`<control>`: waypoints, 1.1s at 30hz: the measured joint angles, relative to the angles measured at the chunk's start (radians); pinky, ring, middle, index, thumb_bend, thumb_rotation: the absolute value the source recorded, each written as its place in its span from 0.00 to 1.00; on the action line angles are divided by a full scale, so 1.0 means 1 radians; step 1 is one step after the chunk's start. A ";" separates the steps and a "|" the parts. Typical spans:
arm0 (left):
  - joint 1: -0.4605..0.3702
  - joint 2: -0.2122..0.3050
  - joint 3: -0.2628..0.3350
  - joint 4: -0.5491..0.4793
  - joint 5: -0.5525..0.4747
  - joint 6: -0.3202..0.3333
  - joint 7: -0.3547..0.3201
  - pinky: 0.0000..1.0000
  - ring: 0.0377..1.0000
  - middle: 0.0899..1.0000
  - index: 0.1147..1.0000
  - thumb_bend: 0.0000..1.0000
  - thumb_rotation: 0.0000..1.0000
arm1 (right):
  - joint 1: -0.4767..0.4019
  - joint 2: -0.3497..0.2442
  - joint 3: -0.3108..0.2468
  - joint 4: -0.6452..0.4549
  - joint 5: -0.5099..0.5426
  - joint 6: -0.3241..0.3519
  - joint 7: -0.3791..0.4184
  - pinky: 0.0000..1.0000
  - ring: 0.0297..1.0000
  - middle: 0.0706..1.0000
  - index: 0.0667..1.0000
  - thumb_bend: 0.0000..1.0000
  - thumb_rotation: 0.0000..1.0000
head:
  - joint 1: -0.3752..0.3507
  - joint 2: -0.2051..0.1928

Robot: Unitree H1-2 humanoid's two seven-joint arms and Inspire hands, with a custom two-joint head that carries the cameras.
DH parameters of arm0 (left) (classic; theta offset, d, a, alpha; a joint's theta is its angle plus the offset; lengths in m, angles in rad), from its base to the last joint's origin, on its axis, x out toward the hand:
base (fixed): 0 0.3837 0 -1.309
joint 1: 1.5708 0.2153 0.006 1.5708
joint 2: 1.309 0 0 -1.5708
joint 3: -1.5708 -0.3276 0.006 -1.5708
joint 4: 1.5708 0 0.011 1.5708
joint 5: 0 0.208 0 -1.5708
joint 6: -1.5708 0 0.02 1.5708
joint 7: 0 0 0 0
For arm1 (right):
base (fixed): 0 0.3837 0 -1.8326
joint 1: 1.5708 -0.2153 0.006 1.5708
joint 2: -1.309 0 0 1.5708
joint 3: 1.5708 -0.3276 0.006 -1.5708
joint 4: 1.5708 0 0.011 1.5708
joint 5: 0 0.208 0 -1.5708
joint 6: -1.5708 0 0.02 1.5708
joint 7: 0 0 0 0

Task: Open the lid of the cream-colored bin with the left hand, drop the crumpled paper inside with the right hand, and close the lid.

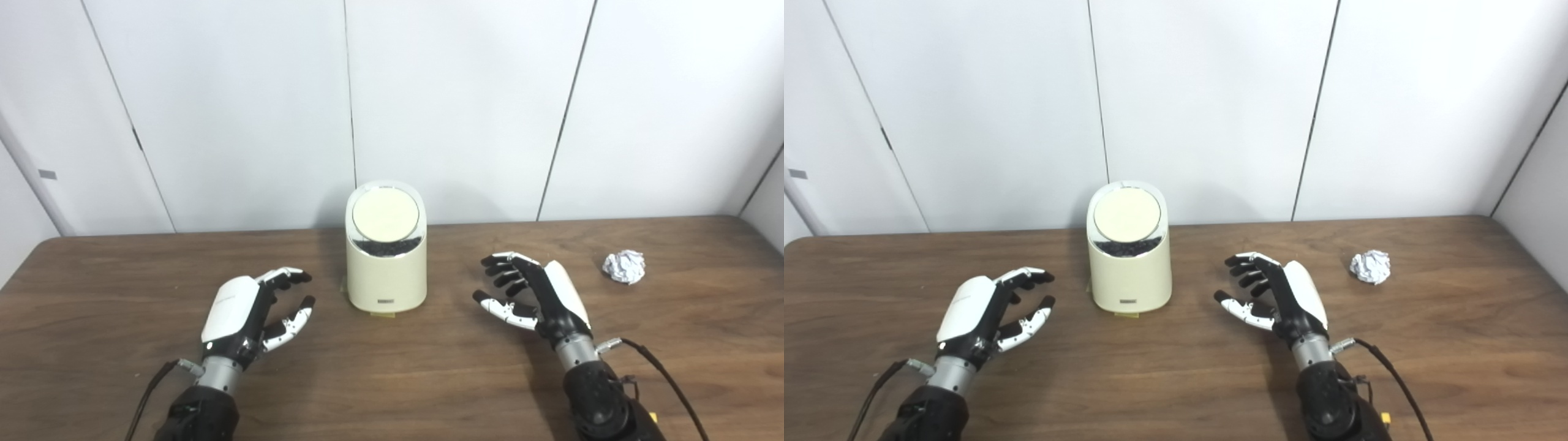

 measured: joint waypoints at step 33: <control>-0.383 -0.097 -0.116 -0.162 -0.022 0.431 -0.147 1.00 1.00 1.00 0.98 1.00 0.34 | -0.002 0.002 0.010 -0.004 -0.001 0.000 0.000 0.51 0.60 0.64 0.66 0.30 0.30 | 0.005 0.000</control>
